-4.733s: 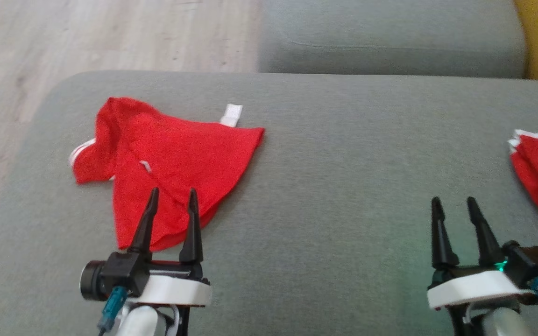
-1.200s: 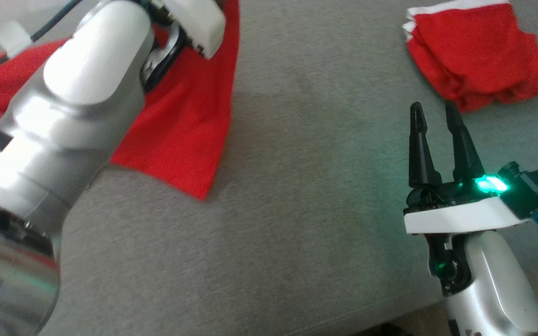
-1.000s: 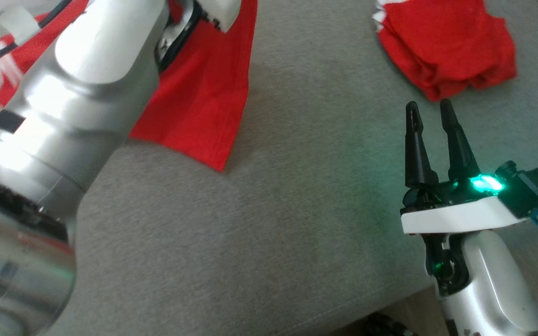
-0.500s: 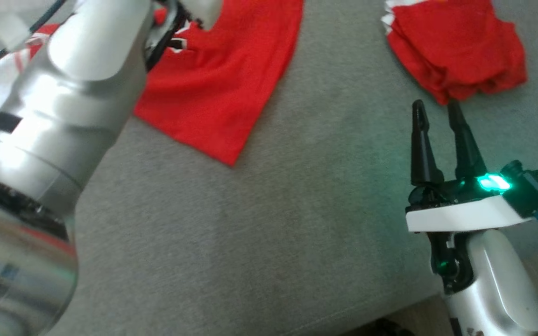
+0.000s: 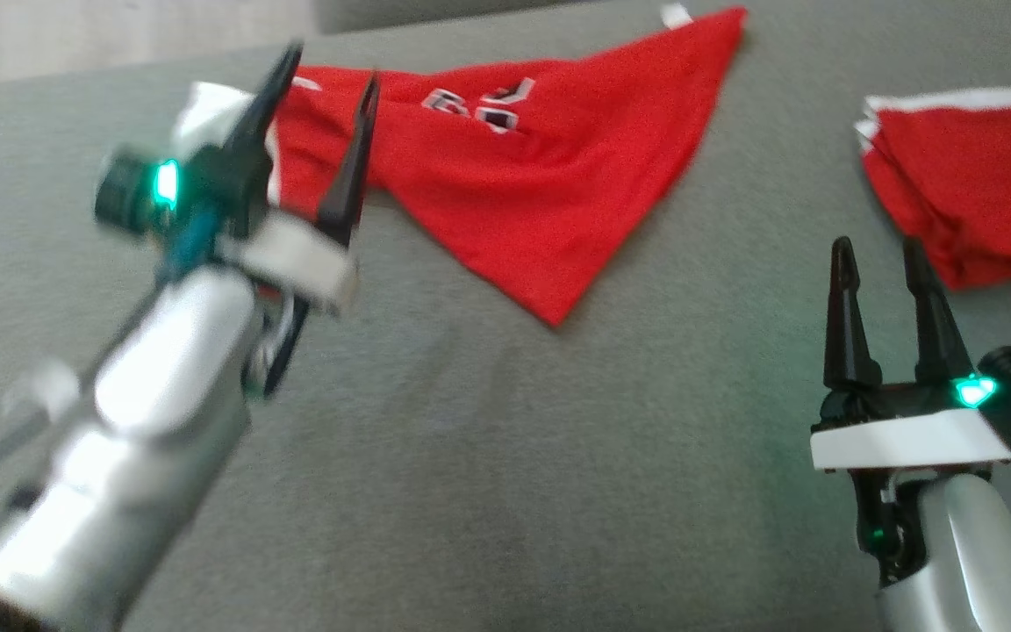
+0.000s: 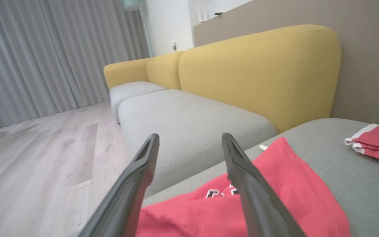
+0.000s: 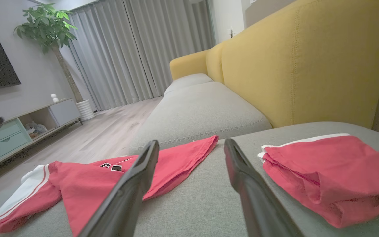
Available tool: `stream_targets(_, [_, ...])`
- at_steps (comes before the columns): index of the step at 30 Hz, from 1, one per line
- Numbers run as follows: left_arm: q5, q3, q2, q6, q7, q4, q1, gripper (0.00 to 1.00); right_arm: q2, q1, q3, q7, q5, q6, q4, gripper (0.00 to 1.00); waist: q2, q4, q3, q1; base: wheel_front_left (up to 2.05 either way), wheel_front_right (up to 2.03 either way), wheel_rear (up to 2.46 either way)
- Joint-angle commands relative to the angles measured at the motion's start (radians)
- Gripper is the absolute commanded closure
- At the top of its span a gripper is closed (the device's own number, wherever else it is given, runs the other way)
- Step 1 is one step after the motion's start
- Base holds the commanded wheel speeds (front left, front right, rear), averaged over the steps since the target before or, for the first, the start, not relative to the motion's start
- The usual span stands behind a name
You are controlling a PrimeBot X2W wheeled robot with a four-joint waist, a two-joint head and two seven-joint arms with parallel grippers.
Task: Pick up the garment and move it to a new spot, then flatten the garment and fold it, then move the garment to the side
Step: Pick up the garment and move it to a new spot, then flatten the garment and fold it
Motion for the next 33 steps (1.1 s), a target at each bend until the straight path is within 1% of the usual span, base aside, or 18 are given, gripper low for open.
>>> stream_targets(1, [0.010, 0.051, 0.039, 0.012, -0.005, -0.041, -0.022, 0.00, -0.003, -0.009, 0.017, -0.011, -0.009, -0.001, -0.028, 0.00, 0.0000, 0.053, -0.050, 0.0001, 0.00, 0.00, 0.00])
stream_targets(5, [0.023, 0.135, 0.050, 0.076, -0.005, -0.178, 0.170, 0.00, -0.003, 0.020, -0.001, -0.011, -0.026, -0.001, -0.016, 0.00, 0.0000, 0.092, -0.083, 0.0001, 0.00, 0.00, 0.00])
stream_targets(8, [0.067, 0.187, 0.044, 0.123, -0.005, -0.280, 0.302, 0.00, -0.003, 0.046, -0.010, -0.011, -0.030, -0.001, -0.008, 0.00, 0.0000, 0.113, -0.103, 0.0001, 0.00, 0.00, 0.00])
stream_targets(12, [0.117, 0.253, 0.005, 0.167, -0.005, -0.396, 0.472, 0.00, -0.003, 0.077, -0.008, -0.011, -0.026, -0.001, 0.001, 0.00, 0.0000, 0.125, -0.124, 0.0001, 0.00, 0.00, 0.00])
stream_targets(15, [0.159, 0.301, -0.031, 0.180, -0.005, -0.459, 0.560, 0.00, -0.003, 0.093, -0.008, -0.011, -0.022, -0.001, 0.004, 0.00, 0.0000, 0.134, -0.127, 0.0001, 0.00, 0.00, 0.00])
stream_targets(19, [0.208, 0.337, -0.071, 0.149, -0.005, -0.480, 0.610, 0.00, -0.003, 0.101, -0.002, -0.011, -0.031, -0.001, 0.008, 0.00, 0.0000, 0.153, -0.124, 0.0001, 0.00, 0.00, 0.00])
stream_targets(24, [0.252, 0.375, -0.105, 0.103, -0.005, -0.472, 0.609, 0.00, -0.003, 0.080, 0.018, -0.011, -0.063, -0.001, 0.014, 0.00, 0.0000, 0.175, -0.105, 0.0001, 0.00, 0.00, 0.00])
stream_targets(29, [0.281, 0.407, -0.137, 0.067, -0.005, -0.455, 0.606, 0.00, -0.003, 0.009, 0.103, 0.021, -0.112, -0.001, 0.044, 0.00, 0.0000, 0.201, -0.067, 0.0001, 0.00, 0.00, 0.00])
stream_targets(33, [0.303, 0.423, -0.172, 0.037, -0.005, -0.444, 0.598, 0.00, -0.003, -0.065, 0.175, 0.090, -0.140, -0.001, 0.115, 0.00, 0.0000, 0.232, -0.036, 0.0001, 0.00, 0.00, 0.00])
